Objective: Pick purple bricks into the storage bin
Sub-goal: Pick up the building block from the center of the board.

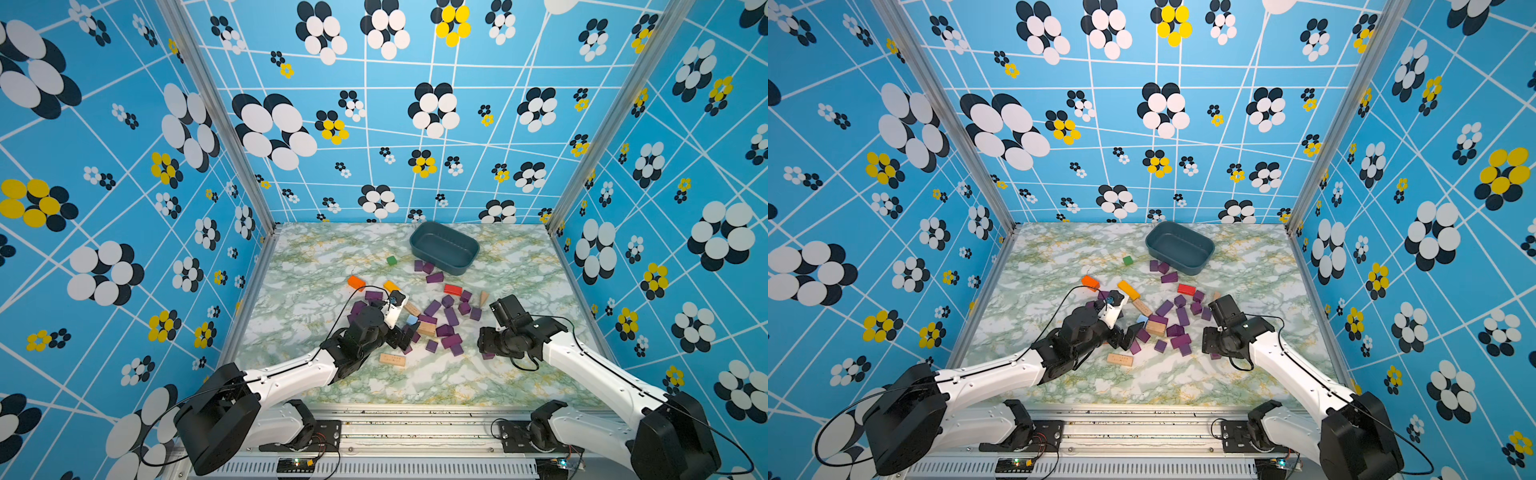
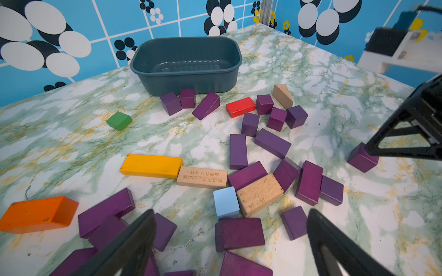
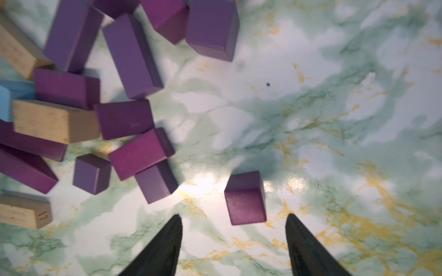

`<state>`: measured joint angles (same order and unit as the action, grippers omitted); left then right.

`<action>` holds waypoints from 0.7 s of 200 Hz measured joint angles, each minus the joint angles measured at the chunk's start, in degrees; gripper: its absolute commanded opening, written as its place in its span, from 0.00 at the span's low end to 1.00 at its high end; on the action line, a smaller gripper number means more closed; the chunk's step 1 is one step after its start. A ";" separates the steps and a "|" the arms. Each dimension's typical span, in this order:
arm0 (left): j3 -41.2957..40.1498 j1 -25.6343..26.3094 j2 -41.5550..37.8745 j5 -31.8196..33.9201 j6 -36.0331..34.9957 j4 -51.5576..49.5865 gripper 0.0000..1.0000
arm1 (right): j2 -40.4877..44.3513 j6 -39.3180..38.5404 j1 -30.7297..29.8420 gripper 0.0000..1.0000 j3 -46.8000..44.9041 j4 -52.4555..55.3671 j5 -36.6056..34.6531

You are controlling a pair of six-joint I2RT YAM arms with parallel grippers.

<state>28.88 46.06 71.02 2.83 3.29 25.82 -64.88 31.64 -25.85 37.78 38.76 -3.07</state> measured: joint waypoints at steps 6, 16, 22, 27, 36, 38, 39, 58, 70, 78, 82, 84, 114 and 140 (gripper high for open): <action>-0.44 -0.02 0.07 -0.09 0.15 1.11 1.00 | 0.02 0.39 -0.02 0.68 -0.57 -0.09 0.02; -1.14 -0.02 0.17 -0.24 0.31 2.36 0.99 | 0.02 1.03 -0.02 0.66 -1.16 -0.37 0.15; -1.46 -0.02 0.33 -0.35 0.44 3.08 0.99 | 0.02 1.33 -0.02 0.65 -1.38 -0.63 0.20; -1.60 -0.02 0.52 -0.52 0.61 3.39 0.99 | 0.00 1.51 -0.02 0.65 -1.46 -0.85 0.20; -1.73 -0.02 0.92 -0.63 0.63 4.17 1.00 | -0.11 1.92 -0.02 0.63 -1.49 -1.31 0.22; -1.73 -0.02 0.98 -0.66 0.63 4.24 1.00 | -0.15 1.92 -0.02 0.62 -1.49 -1.55 0.22; -1.75 -0.02 1.03 -0.72 0.63 4.28 1.00 | -0.20 1.97 -0.02 0.62 -1.49 -1.62 0.22; -1.77 -0.02 1.38 -0.76 0.68 4.96 0.99 | -0.57 2.62 -0.02 0.58 -1.60 -3.13 0.17; -1.79 -0.02 1.53 -0.76 0.76 5.49 0.99 | -0.76 3.02 -0.02 0.57 -1.81 -3.82 0.15; -1.79 -0.02 1.60 -0.76 0.79 5.70 0.99 | -0.94 3.23 -0.02 0.56 -1.95 -4.11 0.13; -1.79 -0.02 1.62 -0.76 0.81 5.77 0.99 | -1.03 3.32 -0.02 0.56 -2.08 -4.37 0.09; -1.79 -0.02 1.62 -0.76 0.81 5.81 0.99 | -1.07 3.34 -0.02 0.55 -2.10 -4.52 0.07; -1.84 -0.02 1.62 -0.76 0.81 5.97 1.00 | -2.40 3.56 -0.02 0.50 -2.40 -5.05 -0.24; -1.84 -0.02 1.64 -0.76 0.83 5.97 1.00 | -4.11 3.54 -0.02 0.47 -2.49 -5.51 -0.26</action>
<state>27.05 46.04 72.66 2.07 4.12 31.79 -68.99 35.18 -25.87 35.29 33.26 -3.33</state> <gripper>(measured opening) 0.995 0.484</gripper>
